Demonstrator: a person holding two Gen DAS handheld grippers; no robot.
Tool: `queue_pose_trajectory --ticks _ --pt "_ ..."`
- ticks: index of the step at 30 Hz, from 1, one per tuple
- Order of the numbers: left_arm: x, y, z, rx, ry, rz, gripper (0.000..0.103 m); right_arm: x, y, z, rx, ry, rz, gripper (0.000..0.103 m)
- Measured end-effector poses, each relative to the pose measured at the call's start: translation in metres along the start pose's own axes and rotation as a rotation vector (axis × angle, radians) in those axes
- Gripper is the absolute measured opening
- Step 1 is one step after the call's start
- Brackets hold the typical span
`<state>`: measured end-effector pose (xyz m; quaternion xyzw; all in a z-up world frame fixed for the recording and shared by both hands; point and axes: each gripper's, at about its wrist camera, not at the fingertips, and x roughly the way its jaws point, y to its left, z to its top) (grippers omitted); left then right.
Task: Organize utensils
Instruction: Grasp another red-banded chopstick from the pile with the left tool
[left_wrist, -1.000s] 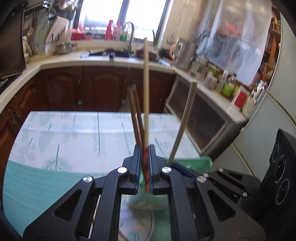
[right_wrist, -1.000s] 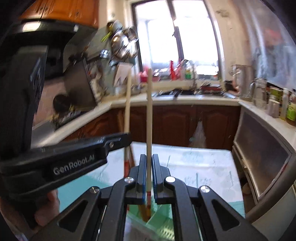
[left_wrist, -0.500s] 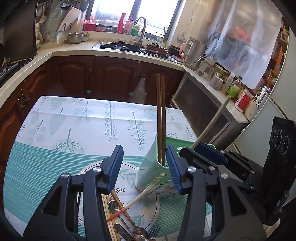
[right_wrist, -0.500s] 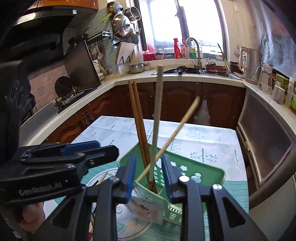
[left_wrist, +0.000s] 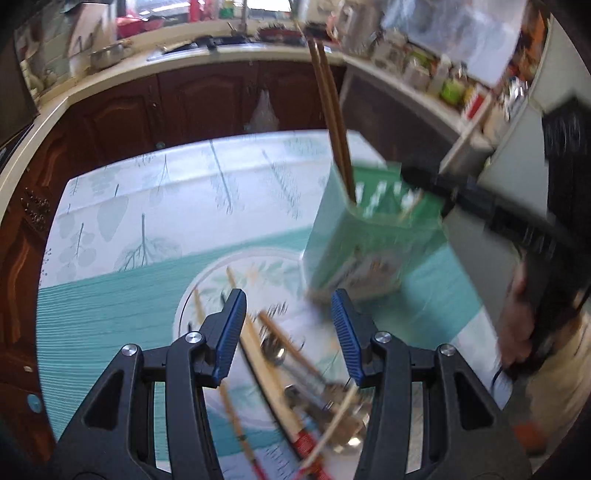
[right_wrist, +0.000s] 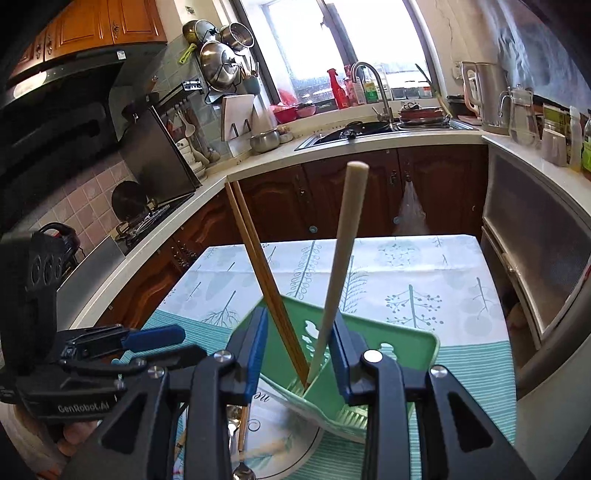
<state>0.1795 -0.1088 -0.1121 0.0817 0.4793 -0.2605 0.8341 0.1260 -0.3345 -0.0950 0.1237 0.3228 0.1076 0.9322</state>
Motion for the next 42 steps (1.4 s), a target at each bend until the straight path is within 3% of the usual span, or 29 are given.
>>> queue_pose_trajectory --ticks 5,9,12,17,22,30,37,42 --pt "0.007 -0.005 -0.051 0.129 0.136 0.006 0.045 -0.001 -0.002 -0.001 0.023 0.006 0.0 0.033" --pt "0.0 -0.017 -0.084 0.209 0.188 -0.028 0.044 -0.007 -0.006 -0.005 0.035 0.008 -0.009 0.033" --pt "-0.001 -0.029 -0.093 0.241 0.218 -0.075 0.035 -0.013 -0.009 -0.007 0.049 -0.004 -0.013 0.033" --pt "0.017 -0.044 -0.093 0.289 0.29 -0.061 0.022 -0.022 -0.013 -0.011 0.101 -0.028 -0.004 0.033" --pt "0.044 -0.034 -0.088 0.231 0.385 -0.061 0.01 -0.026 -0.01 -0.019 0.11 -0.025 -0.004 0.033" --pt "0.058 -0.047 -0.091 0.281 0.468 -0.066 0.01 -0.032 -0.01 -0.025 0.112 -0.028 -0.006 0.033" --pt "0.074 -0.069 -0.092 0.356 0.516 0.0 0.01 -0.033 -0.014 -0.025 0.134 -0.036 -0.006 0.033" --pt "0.082 -0.081 -0.087 0.338 0.548 -0.001 0.003 -0.034 -0.016 -0.021 0.147 -0.045 -0.001 0.033"
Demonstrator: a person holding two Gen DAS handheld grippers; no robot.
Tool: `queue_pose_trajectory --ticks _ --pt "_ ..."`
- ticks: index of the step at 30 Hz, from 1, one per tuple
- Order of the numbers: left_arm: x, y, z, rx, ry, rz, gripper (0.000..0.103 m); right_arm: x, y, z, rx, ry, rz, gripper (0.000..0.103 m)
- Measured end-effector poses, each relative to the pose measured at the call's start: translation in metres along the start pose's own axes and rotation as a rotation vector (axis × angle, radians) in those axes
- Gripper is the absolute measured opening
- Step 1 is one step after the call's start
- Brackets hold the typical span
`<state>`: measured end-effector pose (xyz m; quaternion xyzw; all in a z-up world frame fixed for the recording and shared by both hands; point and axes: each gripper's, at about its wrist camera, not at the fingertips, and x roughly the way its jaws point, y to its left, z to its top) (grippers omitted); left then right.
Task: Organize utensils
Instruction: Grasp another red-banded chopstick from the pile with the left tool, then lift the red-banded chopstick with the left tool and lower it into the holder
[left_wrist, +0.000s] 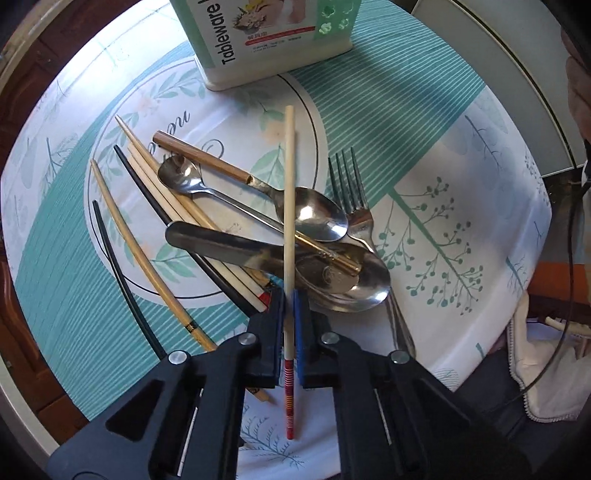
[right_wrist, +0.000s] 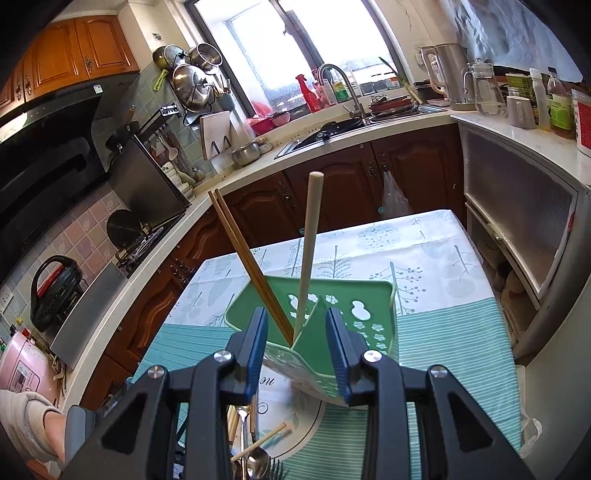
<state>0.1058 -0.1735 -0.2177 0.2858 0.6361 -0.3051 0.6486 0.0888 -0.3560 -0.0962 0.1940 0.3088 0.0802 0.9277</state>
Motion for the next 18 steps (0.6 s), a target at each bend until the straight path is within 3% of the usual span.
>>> queue_pose_trajectory --ticks 4,10,18 --pt "-0.009 0.002 0.003 -0.029 -0.033 -0.019 0.003 -0.002 0.001 0.003 -0.004 -0.01 0.003 0.033" --pt "-0.055 0.011 -0.004 -0.11 -0.178 -0.049 0.003 -0.001 0.002 0.002 -0.007 -0.008 0.008 0.032" --pt "-0.188 0.021 -0.005 -0.192 -0.588 0.002 0.003 -0.001 0.002 0.005 -0.005 -0.019 0.004 0.032"
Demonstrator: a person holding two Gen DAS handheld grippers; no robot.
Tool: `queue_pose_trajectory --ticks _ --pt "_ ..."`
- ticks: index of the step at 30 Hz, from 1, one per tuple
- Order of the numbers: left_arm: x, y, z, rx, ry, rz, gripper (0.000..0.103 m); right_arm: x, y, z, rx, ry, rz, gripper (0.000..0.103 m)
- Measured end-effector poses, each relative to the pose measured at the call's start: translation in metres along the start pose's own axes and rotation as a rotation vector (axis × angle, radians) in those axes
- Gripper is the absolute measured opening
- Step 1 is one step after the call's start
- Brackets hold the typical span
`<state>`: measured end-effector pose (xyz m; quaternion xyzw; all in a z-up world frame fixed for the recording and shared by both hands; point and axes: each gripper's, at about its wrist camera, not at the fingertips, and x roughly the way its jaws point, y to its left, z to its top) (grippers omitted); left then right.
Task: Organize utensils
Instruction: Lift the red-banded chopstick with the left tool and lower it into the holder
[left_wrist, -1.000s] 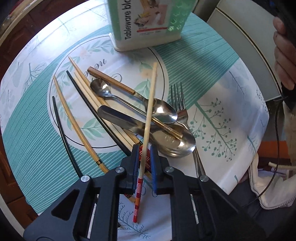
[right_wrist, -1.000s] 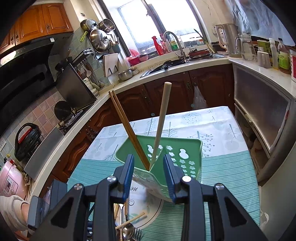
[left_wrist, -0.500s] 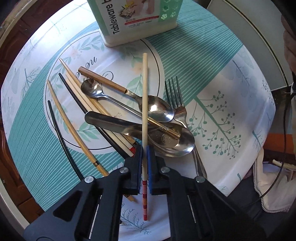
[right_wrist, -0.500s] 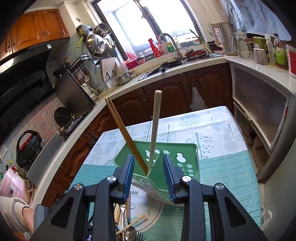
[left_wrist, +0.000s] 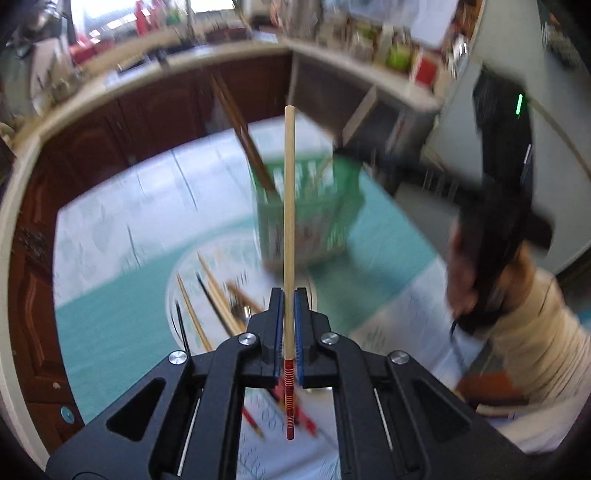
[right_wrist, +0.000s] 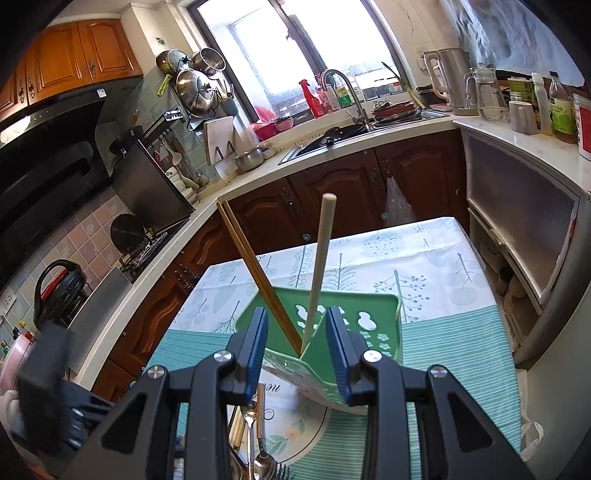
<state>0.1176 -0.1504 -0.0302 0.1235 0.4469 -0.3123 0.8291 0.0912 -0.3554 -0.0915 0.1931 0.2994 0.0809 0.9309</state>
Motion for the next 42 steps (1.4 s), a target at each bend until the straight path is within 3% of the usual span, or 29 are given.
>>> queue_pose_trajectory --ticks 3,8,15,23,27,34,40,42 --pt "-0.028 0.008 0.038 -0.05 -0.171 0.037 0.003 0.004 0.002 0.006 -0.002 -0.002 -0.002 0.022" --pt "-0.044 0.023 0.087 -0.159 -0.359 0.072 0.003 0.008 0.011 0.016 -0.025 -0.021 -0.036 0.005" --pt "-0.028 0.038 0.116 -0.271 -0.536 0.123 0.003 0.009 0.018 0.025 -0.073 -0.04 -0.053 0.0" --pt "0.042 0.051 0.093 -0.358 -0.576 0.151 0.003 0.007 0.019 0.023 -0.109 -0.036 -0.066 0.0" --pt "0.065 0.05 0.077 -0.329 -0.573 0.167 0.003 0.008 0.022 0.021 -0.134 -0.027 -0.08 0.0" --pt "0.096 0.04 0.043 -0.263 -0.492 0.17 0.004 0.017 0.019 0.023 -0.119 0.006 -0.071 0.0" --pt "0.112 0.036 0.019 -0.251 -0.383 0.128 0.005 0.026 0.02 0.022 -0.102 0.023 -0.067 0.001" --pt "0.109 0.034 0.011 -0.246 -0.385 0.127 0.017 0.029 0.021 0.022 -0.102 0.028 -0.069 0.001"
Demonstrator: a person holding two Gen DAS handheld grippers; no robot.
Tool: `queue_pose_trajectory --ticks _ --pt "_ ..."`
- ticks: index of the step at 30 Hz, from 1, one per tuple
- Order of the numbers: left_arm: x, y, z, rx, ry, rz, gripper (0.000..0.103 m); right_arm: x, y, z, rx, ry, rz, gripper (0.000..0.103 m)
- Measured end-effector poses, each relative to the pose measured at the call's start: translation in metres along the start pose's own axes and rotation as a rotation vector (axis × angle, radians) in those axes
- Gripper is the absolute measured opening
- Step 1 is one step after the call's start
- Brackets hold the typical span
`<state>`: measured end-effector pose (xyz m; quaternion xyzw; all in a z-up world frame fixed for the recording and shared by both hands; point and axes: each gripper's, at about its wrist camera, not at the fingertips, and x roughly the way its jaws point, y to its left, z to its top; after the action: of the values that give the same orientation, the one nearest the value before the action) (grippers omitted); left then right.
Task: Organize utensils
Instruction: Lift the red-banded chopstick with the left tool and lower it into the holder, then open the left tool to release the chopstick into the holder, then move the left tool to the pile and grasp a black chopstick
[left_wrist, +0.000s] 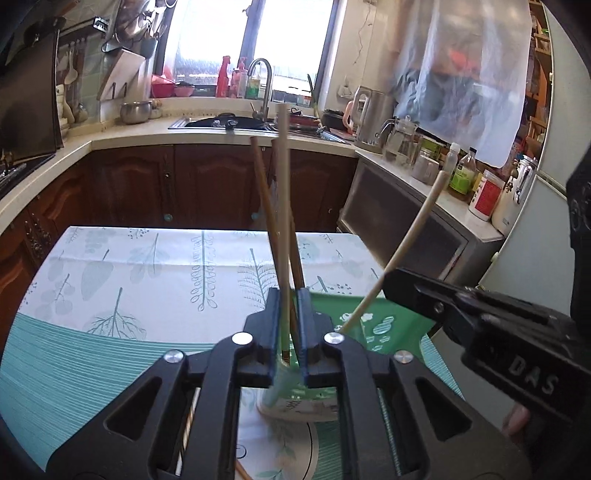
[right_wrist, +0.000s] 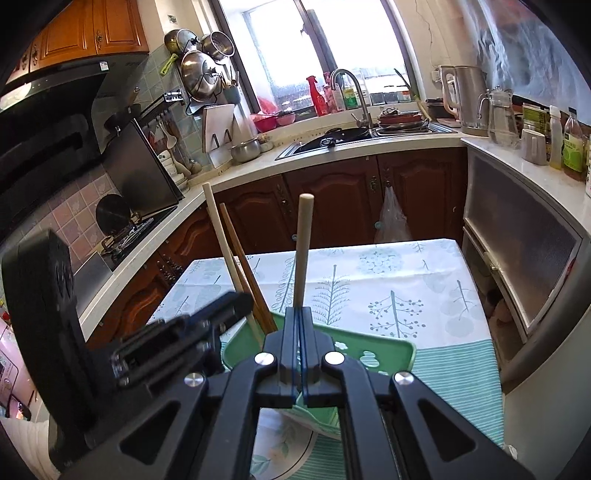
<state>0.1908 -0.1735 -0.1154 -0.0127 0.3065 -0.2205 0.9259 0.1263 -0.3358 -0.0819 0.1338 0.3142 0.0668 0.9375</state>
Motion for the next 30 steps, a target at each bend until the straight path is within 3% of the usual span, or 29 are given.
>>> queue_pose_trajectory --ticks 2,3,7,13,15,16,21,26,30 --pt "-0.006 0.002 -0.002 -0.011 0.018 -0.016 0.042 0.001 0.002 0.0 -0.007 -0.004 -0.009 0.004" --pt "-0.011 0.004 -0.004 -0.021 0.016 -0.017 0.044 0.002 0.002 0.0 -0.008 -0.007 -0.016 0.005" --pt "-0.028 0.005 -0.001 0.004 0.042 0.027 0.044 0.001 0.001 0.001 0.006 -0.019 -0.009 0.015" --pt "-0.047 0.021 -0.008 -0.006 0.181 0.12 0.048 0.007 0.004 0.005 0.012 -0.022 -0.03 0.015" --pt "-0.057 0.032 -0.015 -0.018 0.213 0.134 0.05 0.008 0.007 0.007 0.004 -0.027 -0.038 0.01" --pt "-0.06 0.038 -0.016 -0.024 0.225 0.141 0.051 0.007 0.009 0.008 -0.006 -0.03 -0.041 0.006" --pt "-0.08 0.07 -0.035 -0.08 0.281 0.18 0.057 -0.003 0.04 0.027 -0.124 -0.021 -0.116 0.005" --pt "-0.092 0.097 -0.045 -0.134 0.333 0.221 0.057 0.015 0.069 0.038 -0.226 0.115 -0.222 0.006" --pt "-0.108 0.114 -0.041 -0.17 0.313 0.257 0.057 0.035 0.082 0.036 -0.26 0.183 -0.237 0.006"
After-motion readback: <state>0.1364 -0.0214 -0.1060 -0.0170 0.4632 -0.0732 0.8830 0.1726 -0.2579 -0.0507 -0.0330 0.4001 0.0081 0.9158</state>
